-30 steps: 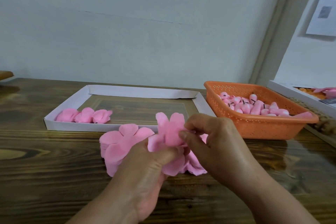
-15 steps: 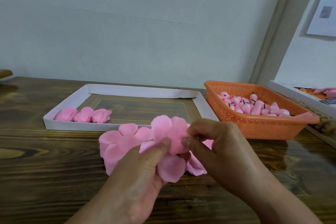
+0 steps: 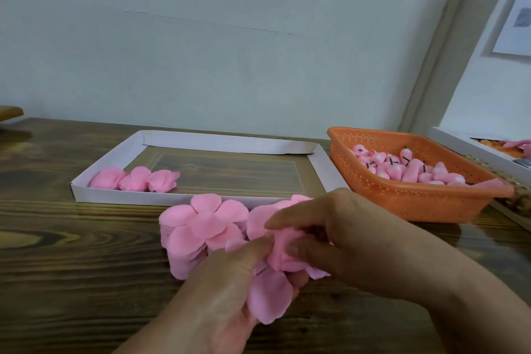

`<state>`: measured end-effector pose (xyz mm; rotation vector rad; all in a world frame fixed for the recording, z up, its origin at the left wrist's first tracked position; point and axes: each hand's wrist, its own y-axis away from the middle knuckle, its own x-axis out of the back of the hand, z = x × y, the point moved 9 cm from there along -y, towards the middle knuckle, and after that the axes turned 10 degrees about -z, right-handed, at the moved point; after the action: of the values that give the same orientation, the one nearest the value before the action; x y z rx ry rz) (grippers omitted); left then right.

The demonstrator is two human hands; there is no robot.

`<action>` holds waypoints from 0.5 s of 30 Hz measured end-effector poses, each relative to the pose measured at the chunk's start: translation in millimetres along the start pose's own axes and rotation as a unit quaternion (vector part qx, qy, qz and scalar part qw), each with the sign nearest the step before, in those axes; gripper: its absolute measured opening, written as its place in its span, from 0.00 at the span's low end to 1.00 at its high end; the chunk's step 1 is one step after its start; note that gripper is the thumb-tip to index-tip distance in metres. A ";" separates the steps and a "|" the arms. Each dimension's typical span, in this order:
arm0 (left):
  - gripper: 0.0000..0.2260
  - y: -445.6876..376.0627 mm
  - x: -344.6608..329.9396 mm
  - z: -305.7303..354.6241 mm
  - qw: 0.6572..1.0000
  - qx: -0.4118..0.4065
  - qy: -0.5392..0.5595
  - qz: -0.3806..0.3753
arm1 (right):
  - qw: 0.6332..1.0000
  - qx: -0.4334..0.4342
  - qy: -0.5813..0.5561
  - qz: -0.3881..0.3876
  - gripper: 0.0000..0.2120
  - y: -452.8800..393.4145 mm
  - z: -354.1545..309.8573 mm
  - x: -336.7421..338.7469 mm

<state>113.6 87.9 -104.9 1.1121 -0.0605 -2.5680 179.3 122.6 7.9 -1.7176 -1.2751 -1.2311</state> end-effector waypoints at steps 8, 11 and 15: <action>0.10 -8.9 8.8 1.9 0.998 -0.006 -0.067 -0.015 | 0.998 -0.023 -0.056 0.021 0.05 -4.1 17.1 -2.8; 0.14 -8.9 10.4 5.0 0.976 -0.008 -0.214 -0.036 | 0.996 -0.030 -0.083 0.030 0.04 -6.1 22.1 -5.2; 0.09 -6.2 10.3 9.3 0.961 -0.045 -0.270 -0.047 | 0.989 -0.036 -0.137 0.028 0.04 -8.3 26.0 -9.0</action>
<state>98.6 89.5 -106.7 0.3627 -0.0214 -2.8514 178.3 145.4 -9.6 -2.0160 -1.3412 -1.0468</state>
